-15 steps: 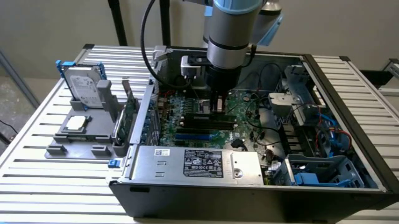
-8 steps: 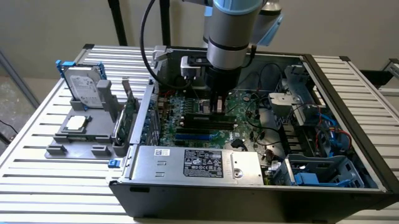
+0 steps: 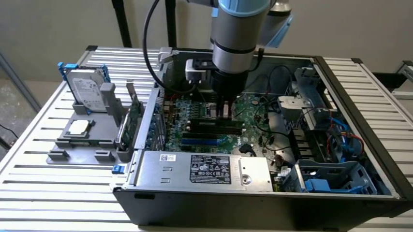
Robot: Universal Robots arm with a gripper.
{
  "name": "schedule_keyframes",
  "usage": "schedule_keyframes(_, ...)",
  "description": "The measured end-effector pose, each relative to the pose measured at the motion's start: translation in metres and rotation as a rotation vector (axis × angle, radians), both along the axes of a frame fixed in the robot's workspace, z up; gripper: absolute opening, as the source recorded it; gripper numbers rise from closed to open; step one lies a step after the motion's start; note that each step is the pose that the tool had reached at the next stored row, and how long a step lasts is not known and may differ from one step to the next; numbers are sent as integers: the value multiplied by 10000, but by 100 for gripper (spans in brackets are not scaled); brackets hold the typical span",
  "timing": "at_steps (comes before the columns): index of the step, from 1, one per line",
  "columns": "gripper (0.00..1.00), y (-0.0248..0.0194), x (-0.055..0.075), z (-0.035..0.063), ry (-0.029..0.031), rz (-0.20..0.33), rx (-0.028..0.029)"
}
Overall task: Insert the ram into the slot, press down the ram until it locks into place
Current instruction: 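Insert the ram into the slot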
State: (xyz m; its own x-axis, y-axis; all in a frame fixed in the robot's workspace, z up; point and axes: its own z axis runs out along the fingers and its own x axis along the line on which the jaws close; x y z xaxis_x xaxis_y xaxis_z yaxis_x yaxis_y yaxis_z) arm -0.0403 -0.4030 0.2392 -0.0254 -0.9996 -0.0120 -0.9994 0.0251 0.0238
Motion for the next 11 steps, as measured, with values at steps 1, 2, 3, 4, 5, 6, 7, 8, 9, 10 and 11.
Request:
schedule_keyframes(1, 13, 0, -4, -6, 0, 1, -1)
schedule_keyframes(2, 13, 0, -7, -14, 1, 3, -2)
schedule_keyframes(3, 13, -1, -8, -23, 0, 6, -2)
schedule_keyframes(4, 13, 0, -8, -32, -1, 10, -1)
schedule_keyframes(5, 13, 0, -9, -39, -1, 13, -1)
schedule_keyframes(6, 13, -1, -9, -43, -1, 15, -2)
schedule_keyframes(7, 13, -1, -9, -44, 0, 17, -4)
schedule_keyframes(8, 13, -1, -9, -47, -2, 20, -3)
schedule_keyframes(9, 13, 0, -9, -51, -6, 22, -1)
schedule_keyframes(10, 13, 0, -9, -53, -11, 25, -2)
schedule_keyframes(11, 13, 0, -9, -56, -18, 27, -1)
